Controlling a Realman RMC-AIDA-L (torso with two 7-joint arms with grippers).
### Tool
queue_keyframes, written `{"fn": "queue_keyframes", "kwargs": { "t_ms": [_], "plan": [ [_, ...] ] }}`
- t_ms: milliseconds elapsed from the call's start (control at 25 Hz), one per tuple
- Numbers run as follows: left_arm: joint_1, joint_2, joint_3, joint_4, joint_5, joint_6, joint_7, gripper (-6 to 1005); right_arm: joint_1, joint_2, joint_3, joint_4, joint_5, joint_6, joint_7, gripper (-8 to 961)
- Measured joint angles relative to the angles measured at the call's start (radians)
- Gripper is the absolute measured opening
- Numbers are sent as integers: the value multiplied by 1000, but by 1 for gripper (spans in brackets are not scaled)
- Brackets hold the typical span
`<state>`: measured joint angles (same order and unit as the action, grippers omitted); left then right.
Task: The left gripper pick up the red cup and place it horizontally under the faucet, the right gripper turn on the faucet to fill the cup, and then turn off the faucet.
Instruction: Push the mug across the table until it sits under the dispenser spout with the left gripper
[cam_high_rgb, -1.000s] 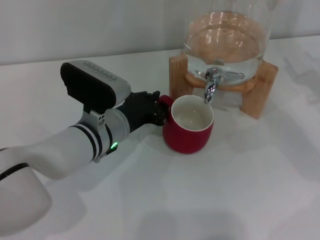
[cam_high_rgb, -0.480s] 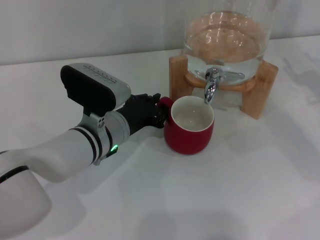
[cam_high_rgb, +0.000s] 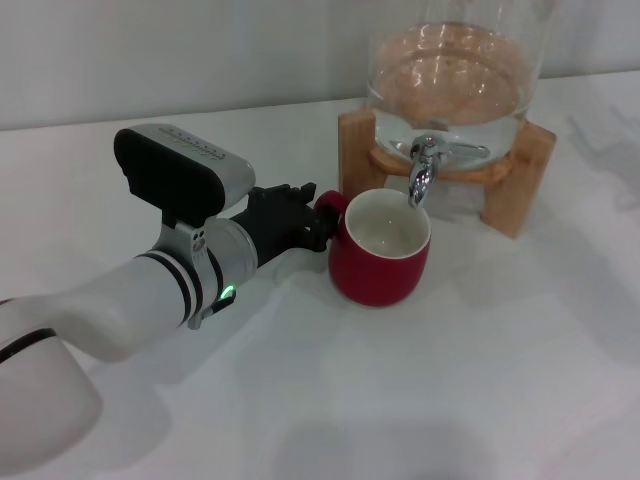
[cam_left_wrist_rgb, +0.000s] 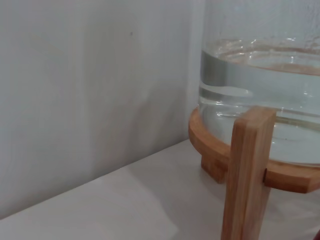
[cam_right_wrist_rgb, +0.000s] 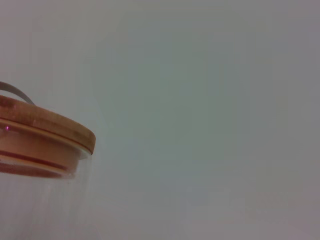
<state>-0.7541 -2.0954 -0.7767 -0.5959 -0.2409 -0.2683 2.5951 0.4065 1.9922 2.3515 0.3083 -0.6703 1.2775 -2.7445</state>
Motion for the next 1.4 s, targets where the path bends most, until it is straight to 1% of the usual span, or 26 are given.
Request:
{"fn": "queue_keyframes", "kwargs": {
  "t_ms": [240,440,680,920,1000,1400],
  "plan": [
    [-10,-1,-1,3,0,1,-32,335,-2,1,0,0,0,0,0,674],
    [-18,-3,2,-4,0,34,-35,335,-2,0,-1,0,0,0,0,674],
    [-5,-1,0,-33,0,37,-40,334,-2,-1,-2,-2,0,0,-9,674],
    [-4,2,3,-35,1,46,-61,355,-2,-1,-15,0,0,0,-10,674],
    [-3,1,4,-38,1,52,-62,532,-2,-1,-16,0,0,0,-10,674],
    [6,4,9,-61,8,87,-63,544,-3,-1,-15,0,0,0,-11,674]
  ]
}}
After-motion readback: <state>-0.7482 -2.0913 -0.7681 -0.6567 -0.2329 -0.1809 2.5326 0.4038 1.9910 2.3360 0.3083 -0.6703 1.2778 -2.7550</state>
